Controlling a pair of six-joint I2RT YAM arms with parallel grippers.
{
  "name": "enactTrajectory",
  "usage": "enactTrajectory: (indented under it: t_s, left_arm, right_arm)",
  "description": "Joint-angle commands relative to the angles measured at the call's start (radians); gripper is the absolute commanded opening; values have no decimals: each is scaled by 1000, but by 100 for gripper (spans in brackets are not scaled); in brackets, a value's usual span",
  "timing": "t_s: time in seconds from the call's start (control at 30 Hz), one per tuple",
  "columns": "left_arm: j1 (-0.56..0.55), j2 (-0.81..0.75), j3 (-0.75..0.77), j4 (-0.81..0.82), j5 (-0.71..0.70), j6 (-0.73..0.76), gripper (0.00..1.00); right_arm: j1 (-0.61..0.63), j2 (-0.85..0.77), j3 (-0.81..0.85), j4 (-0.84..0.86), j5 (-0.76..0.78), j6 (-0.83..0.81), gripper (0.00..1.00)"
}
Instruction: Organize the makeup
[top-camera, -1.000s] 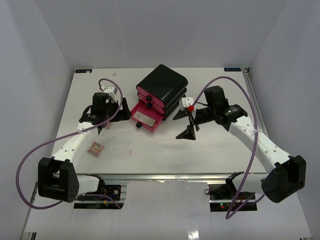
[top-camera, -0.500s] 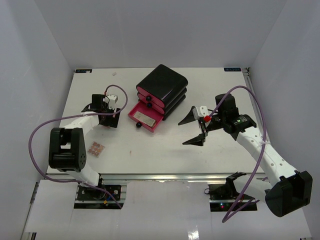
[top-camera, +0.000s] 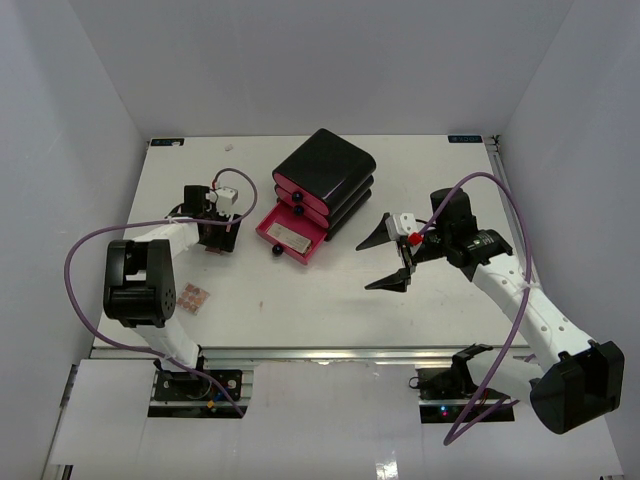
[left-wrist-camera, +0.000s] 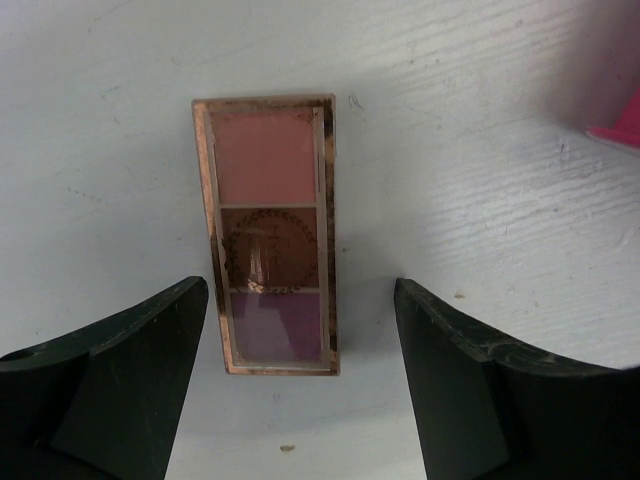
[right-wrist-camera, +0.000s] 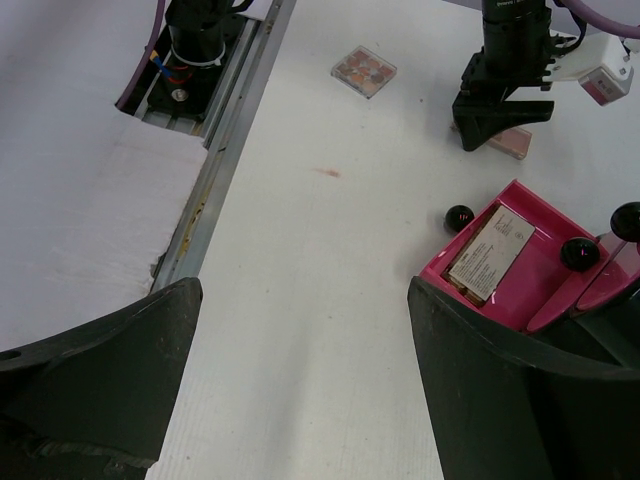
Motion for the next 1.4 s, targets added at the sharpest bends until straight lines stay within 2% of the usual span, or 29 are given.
enactTrajectory:
  t_s: [0.0, 0.3, 0.4, 0.6, 0.83, 1.0, 1.2, 1.37]
  left_arm:
    - [8, 16, 18, 11, 28, -5, 85]
    - [8, 32, 22, 9, 2, -83, 81]
    - [8, 86, 58, -42, -3, -172, 69]
    - [8, 128, 98, -80, -25, -274, 30]
    - [8, -10, 64, -72, 8, -356, 9]
    - [8, -185, 8, -35, 69, -522, 0]
    - [8, -348, -61, -17, 189, -808, 0]
    - [5, -392, -116, 30, 335, -1066, 0]
  right_arm:
    - [-9, 3, -6, 22, -33, -19, 90]
    - [-12, 12, -11, 22, -32, -22, 90]
    - [-14, 9, -11, 22, -36, -22, 90]
    - [-20, 0, -14, 22, -47, -21, 90]
    - [-23, -4, -14, 22, -53, -19, 90]
    - [-27, -5, -17, 22, -55, -19, 90]
    - [-32, -5, -18, 22, -62, -19, 90]
    - [-35, -2, -20, 23, -64, -18, 90]
